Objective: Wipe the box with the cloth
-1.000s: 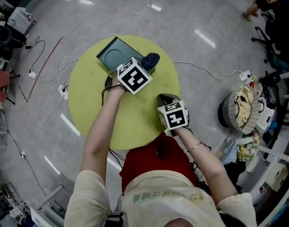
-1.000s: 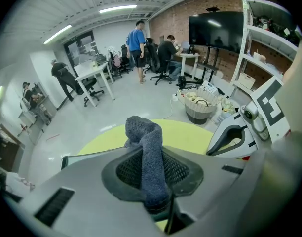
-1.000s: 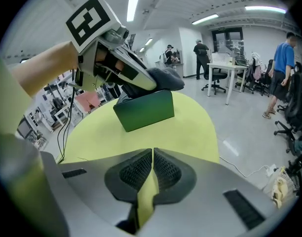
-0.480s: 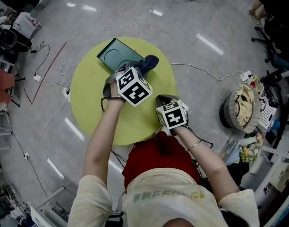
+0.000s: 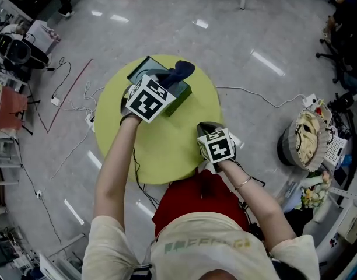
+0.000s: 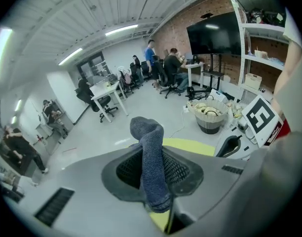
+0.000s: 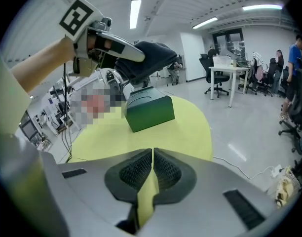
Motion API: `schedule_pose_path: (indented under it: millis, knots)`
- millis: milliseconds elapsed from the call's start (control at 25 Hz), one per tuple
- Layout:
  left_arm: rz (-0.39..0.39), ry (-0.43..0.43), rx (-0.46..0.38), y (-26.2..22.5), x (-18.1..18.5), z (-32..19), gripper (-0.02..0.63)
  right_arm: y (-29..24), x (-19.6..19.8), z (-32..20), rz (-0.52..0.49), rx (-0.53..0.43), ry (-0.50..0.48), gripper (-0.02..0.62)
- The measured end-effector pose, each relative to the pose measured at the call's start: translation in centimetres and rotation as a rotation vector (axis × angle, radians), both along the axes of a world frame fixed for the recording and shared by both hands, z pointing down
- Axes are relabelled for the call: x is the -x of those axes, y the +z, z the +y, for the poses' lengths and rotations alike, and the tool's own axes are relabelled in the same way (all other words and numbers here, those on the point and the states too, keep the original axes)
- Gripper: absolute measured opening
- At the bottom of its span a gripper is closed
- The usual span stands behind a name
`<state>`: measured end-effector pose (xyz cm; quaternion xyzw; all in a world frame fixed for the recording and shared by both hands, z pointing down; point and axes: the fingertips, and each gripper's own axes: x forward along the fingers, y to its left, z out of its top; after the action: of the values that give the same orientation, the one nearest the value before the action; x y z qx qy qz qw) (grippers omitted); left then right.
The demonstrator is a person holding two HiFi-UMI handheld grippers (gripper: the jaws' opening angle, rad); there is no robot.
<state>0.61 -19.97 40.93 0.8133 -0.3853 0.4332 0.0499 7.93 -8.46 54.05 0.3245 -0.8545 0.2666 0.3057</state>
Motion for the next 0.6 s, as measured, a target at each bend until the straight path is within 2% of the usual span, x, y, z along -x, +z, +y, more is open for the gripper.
schedule_pose_path:
  millis: [120, 200, 280, 400, 600]
  knots:
    - [0.053, -0.02, -0.003, -1.3, 2.3, -4.6, 0.084, 0.5, 0.3, -1.4, 0.009, 0.0, 0.022, 0.04]
    - [0.116, -0.053, 0.014, -1.4, 3.8, -7.7, 0.084, 1.0, 0.8, -2.2, 0.011, 0.008, 0.034, 0.039]
    - [0.142, -0.082, 0.038, -0.6, 5.4, -10.8, 0.084, 1.4, 1.2, -3.0, 0.014, 0.017, 0.042, 0.039]
    - [0.125, -0.094, 0.065, 1.4, 7.4, -14.7, 0.084, 2.1, 2.0, -4.5, 0.01, 0.045, 0.065, 0.038]
    - [0.09, -0.059, 0.115, 4.7, 9.2, -19.6, 0.084, 2.9, 4.1, -6.6, -0.007, 0.078, 0.087, 0.04]
